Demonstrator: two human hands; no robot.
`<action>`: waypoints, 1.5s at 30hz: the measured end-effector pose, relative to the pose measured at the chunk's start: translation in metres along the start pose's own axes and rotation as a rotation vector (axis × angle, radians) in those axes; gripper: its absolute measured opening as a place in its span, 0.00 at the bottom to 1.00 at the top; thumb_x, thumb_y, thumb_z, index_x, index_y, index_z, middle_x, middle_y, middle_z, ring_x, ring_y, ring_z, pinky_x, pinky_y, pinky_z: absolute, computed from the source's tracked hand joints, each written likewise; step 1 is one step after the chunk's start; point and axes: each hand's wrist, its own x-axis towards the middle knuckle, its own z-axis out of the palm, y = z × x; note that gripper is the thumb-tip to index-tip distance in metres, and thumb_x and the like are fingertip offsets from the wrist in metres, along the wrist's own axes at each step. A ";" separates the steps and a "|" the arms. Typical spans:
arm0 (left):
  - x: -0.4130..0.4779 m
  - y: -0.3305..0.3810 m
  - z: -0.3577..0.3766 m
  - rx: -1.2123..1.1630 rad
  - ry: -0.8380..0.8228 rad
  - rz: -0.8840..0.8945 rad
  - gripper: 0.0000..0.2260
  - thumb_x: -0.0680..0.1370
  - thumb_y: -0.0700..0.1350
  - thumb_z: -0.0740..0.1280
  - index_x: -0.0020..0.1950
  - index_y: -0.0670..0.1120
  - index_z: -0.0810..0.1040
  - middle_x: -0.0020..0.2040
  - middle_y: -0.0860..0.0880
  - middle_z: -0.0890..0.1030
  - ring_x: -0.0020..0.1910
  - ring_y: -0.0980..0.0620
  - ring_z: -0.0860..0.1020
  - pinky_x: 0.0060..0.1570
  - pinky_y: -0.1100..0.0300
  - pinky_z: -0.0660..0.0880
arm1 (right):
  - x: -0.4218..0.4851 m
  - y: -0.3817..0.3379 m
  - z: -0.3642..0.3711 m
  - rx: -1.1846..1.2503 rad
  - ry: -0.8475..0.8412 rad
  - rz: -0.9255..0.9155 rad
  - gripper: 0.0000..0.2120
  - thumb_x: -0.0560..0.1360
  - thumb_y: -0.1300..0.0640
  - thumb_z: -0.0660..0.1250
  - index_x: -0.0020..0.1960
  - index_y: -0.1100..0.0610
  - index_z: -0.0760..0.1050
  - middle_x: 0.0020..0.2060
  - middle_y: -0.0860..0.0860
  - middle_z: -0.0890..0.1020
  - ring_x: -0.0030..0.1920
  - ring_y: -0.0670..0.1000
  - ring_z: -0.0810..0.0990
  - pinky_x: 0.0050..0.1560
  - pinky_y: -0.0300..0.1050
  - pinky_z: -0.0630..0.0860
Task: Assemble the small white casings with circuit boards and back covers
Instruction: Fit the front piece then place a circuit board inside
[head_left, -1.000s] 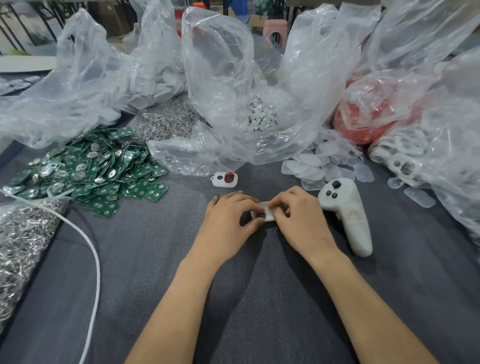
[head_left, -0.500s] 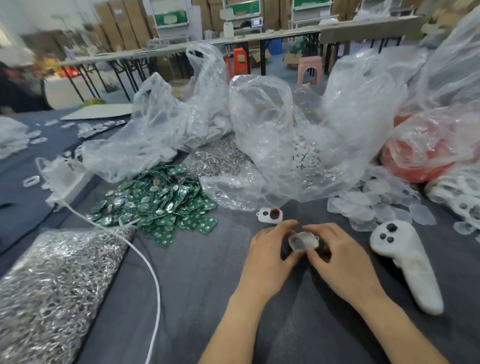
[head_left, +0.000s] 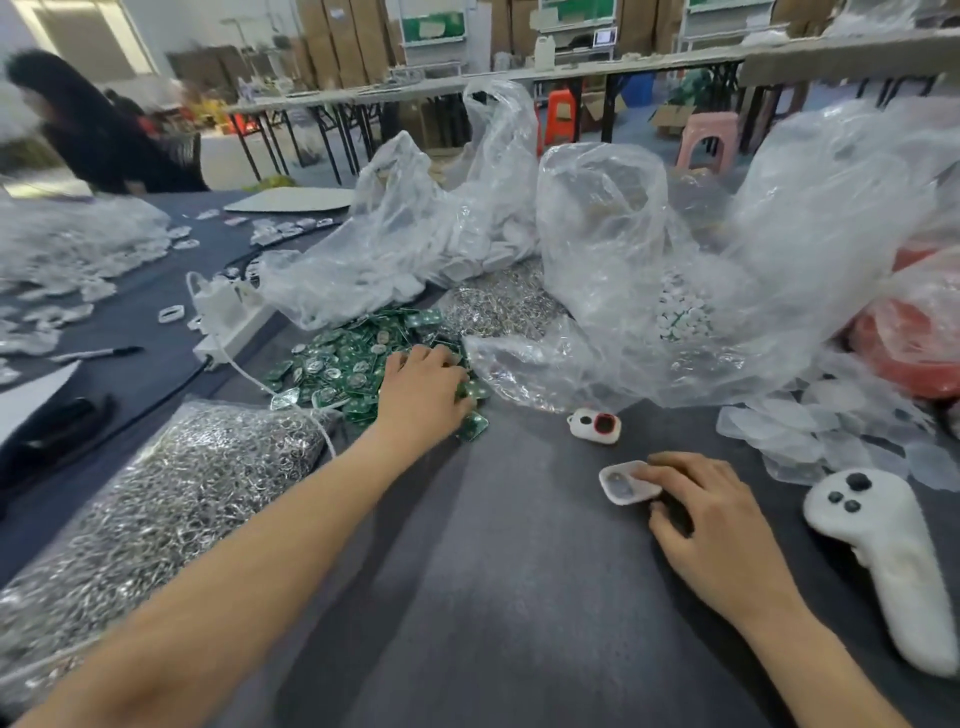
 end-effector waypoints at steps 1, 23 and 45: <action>-0.003 0.004 0.001 0.035 0.009 0.051 0.17 0.77 0.59 0.64 0.61 0.52 0.78 0.65 0.50 0.72 0.65 0.46 0.67 0.64 0.46 0.62 | 0.000 0.001 -0.001 0.011 -0.001 0.013 0.17 0.69 0.68 0.71 0.55 0.55 0.82 0.54 0.50 0.80 0.57 0.55 0.76 0.58 0.56 0.72; -0.065 0.174 -0.012 -1.925 -0.233 -0.123 0.08 0.76 0.36 0.69 0.38 0.46 0.79 0.34 0.49 0.81 0.30 0.55 0.76 0.31 0.66 0.73 | -0.008 -0.004 -0.027 0.829 0.274 0.181 0.15 0.75 0.66 0.68 0.52 0.47 0.80 0.49 0.49 0.82 0.41 0.53 0.83 0.44 0.44 0.79; -0.063 0.150 -0.005 -1.808 -0.064 0.063 0.12 0.80 0.37 0.63 0.44 0.47 0.84 0.38 0.47 0.85 0.28 0.55 0.78 0.30 0.67 0.74 | -0.001 0.006 -0.027 1.185 0.278 0.389 0.08 0.74 0.67 0.67 0.48 0.57 0.81 0.37 0.52 0.85 0.31 0.49 0.81 0.34 0.38 0.78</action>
